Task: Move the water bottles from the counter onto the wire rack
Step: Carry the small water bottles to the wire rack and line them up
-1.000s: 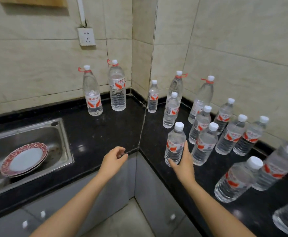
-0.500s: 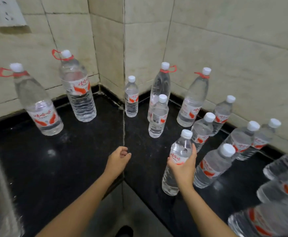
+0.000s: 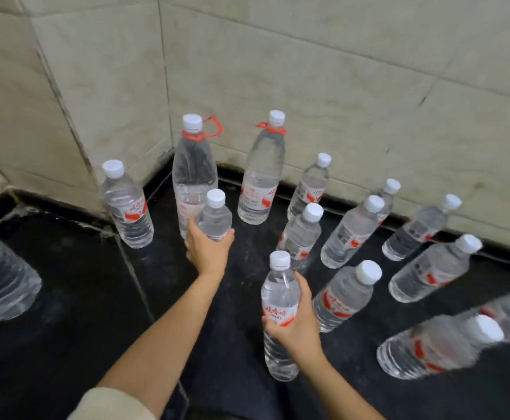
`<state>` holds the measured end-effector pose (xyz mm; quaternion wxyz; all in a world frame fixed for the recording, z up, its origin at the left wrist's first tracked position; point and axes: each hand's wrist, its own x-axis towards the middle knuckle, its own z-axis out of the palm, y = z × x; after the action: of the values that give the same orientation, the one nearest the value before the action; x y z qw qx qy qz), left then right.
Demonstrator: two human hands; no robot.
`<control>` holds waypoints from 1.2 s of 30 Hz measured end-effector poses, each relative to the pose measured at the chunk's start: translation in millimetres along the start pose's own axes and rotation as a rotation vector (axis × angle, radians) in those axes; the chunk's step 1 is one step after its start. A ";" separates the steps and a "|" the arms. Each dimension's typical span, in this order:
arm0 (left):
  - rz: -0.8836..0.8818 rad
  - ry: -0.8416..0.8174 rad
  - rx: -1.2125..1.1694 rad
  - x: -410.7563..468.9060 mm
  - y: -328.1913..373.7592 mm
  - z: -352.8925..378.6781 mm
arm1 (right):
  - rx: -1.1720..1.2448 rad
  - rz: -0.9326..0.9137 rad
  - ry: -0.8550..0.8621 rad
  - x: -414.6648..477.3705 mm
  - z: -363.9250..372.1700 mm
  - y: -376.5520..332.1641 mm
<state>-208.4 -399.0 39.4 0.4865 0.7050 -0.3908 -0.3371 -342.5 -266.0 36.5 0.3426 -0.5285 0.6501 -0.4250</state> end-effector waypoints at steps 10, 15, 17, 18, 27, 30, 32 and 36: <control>-0.004 -0.290 -0.092 8.6 -14.8 -45.4 | -0.041 0.017 0.062 7.1 8.4 2.9; 0.032 -0.422 -0.011 -22.5 -20.9 -69.7 | -0.040 0.027 0.069 9.9 7.1 3.4; 0.064 -0.430 -0.004 -33.6 -23.5 -73.4 | -0.021 0.052 0.082 9.6 6.8 -0.8; 0.077 -0.433 0.000 -36.7 -25.3 -74.5 | -0.008 0.068 0.087 9.6 6.5 -1.7; 0.018 -0.548 -0.082 -56.9 -35.6 -89.7 | 0.043 0.120 0.096 -20.5 -4.1 4.9; -0.031 -0.600 -0.128 -75.0 -34.6 -87.1 | 0.080 0.126 0.130 -41.5 -13.3 7.8; -0.067 -0.650 -0.169 -90.4 -35.1 -84.4 | 0.088 0.110 0.163 -61.4 -21.5 9.4; -0.035 -0.777 -0.164 -131.9 -30.9 -71.4 | 0.096 0.088 0.210 -104.3 -50.2 9.4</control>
<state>-202.1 -246.0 44.0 0.3512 0.4904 -0.5055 -0.6169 -369.6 -153.6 47.8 0.3158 -0.4348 0.6841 -0.4932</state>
